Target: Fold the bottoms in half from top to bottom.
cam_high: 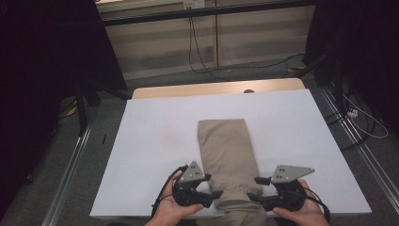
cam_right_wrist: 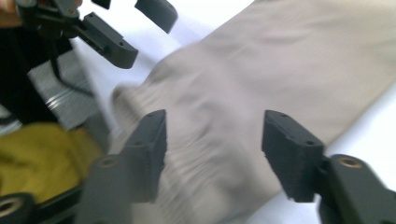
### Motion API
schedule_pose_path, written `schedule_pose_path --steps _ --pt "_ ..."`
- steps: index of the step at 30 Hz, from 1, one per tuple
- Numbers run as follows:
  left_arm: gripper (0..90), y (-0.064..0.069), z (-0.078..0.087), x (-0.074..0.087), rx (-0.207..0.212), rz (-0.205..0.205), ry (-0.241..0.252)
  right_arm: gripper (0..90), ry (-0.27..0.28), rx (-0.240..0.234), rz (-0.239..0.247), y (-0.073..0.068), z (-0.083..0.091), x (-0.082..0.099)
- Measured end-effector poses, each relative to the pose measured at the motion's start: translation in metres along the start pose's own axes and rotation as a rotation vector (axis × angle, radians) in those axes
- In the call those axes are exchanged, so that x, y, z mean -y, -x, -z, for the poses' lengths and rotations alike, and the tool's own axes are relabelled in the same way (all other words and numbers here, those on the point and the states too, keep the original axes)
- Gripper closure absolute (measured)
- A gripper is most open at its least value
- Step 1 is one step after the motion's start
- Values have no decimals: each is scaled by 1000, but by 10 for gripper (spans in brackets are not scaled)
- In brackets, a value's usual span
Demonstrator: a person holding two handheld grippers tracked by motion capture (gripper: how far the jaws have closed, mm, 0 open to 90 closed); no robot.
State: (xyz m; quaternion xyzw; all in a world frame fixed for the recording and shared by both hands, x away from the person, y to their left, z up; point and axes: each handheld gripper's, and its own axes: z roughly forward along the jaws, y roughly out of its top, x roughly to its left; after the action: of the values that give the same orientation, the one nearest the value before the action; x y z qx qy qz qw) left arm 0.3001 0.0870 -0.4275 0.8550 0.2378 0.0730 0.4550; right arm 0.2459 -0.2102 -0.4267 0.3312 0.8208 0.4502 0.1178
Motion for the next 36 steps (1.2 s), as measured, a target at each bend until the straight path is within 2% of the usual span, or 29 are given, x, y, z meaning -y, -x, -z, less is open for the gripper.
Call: schedule_pose_path --steps 2,4,5,7,8,11,12,15,17,18,20,23,26,28,31,32,34,36 --pt "207 -13 -3 -5 -42 17 6 334 16 16 -20 12 -2 -7" --pt "187 -26 -6 -8 -95 -6 37 292 24 16 -48 26 -6 -13" --pt "169 -33 -7 -10 -116 3 48 288 25 25 -53 32 -8 -16" --pt "148 -47 -12 -14 -124 43 45 272 34 41 -64 44 -12 -23" --pt "147 -52 -13 -16 -129 48 57 276 40 48 -66 49 -15 -27" --pt "159 -68 -18 -24 -170 41 93 285 59 82 -63 65 -23 -39" --pt "158 -72 -19 -26 -178 36 89 289 65 92 -63 72 -28 -44" --pt "141 -87 -26 -35 -188 51 107 281 75 129 -80 90 -40 -54" --pt "161 -97 -32 -41 -195 35 111 289 92 172 -82 102 -50 -60" --pt "161 -103 -35 -43 -196 37 111 291 84 186 -79 109 -55 -62" --pt "162 -116 -43 -46 -194 76 110 309 85 188 -102 121 -64 -68" --pt "166 -133 -52 -51 -218 90 82 330 75 199 -121 136 -75 -77" --pt "142 -148 -60 -56 -230 100 66 365 71 215 -124 148 -84 -87" --pt "131 -159 -63 -58 -222 107 76 395 78 214 -119 156 -91 -94" --pt "121 -174 -65 -60 -231 151 84 421 57 220 -116 168 -103 -101" --pt "130 -178 -64 -60 -246 165 81 426 53 233 -116 172 -107 -102" --pt "181 -185 -63 -61 -264 184 78 443 18 224 -138 179 -114 -104" --pt "212 -190 -61 -62 -276 204 69 463 1 244 -130 186 -121 -105"
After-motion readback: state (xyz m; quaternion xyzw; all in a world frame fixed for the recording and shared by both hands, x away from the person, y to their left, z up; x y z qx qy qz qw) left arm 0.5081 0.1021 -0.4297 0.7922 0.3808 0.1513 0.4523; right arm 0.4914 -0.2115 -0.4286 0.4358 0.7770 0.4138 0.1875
